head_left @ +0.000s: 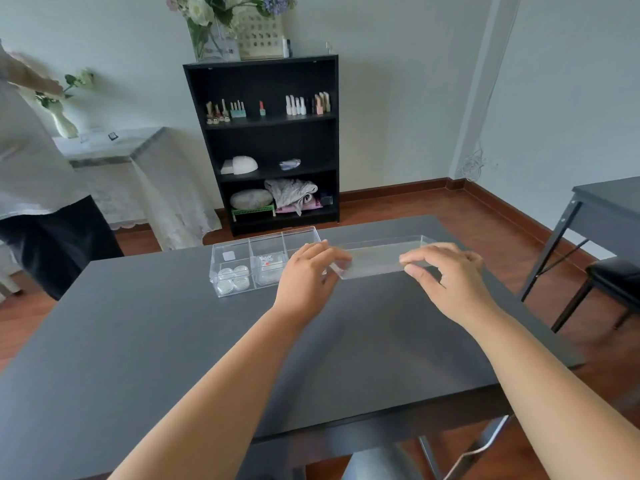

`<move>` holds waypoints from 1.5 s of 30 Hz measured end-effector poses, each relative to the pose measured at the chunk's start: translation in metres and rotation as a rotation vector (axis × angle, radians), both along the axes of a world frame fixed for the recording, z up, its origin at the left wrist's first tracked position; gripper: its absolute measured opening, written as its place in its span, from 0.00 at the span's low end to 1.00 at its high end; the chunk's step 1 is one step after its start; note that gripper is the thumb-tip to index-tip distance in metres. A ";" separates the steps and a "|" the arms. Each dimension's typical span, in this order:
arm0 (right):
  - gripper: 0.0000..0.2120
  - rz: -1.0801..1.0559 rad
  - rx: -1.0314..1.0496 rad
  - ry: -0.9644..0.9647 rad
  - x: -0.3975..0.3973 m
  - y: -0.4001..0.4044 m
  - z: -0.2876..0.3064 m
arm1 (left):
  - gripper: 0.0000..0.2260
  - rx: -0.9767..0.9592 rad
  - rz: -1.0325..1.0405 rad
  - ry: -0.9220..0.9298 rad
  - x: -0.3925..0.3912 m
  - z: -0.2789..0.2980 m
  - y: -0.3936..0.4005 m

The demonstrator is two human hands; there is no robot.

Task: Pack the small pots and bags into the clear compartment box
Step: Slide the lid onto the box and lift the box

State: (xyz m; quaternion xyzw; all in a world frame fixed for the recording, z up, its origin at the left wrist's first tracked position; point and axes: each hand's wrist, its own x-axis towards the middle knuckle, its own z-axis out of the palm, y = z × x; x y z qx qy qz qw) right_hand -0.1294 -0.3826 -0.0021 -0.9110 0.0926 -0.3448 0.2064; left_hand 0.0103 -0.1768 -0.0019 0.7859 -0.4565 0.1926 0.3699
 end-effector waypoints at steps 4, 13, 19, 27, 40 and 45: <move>0.08 -0.024 0.079 -0.215 0.004 -0.001 0.002 | 0.02 -0.053 0.003 -0.033 0.001 0.013 0.013; 0.17 0.131 0.755 -0.332 0.030 0.012 -0.005 | 0.10 -0.207 0.010 0.160 0.006 0.030 0.049; 0.08 0.128 0.796 -0.305 0.065 0.023 0.020 | 0.11 -0.397 0.107 0.311 0.018 0.037 0.077; 0.02 0.127 1.012 -0.184 0.122 0.059 0.026 | 0.08 -0.566 0.396 0.529 0.048 0.024 0.113; 0.18 0.012 1.019 0.013 0.158 0.097 -0.004 | 0.21 -0.341 0.519 0.715 0.061 -0.011 0.142; 0.20 -0.012 0.931 0.071 0.162 0.098 -0.010 | 0.22 -0.255 0.489 0.752 0.069 -0.017 0.139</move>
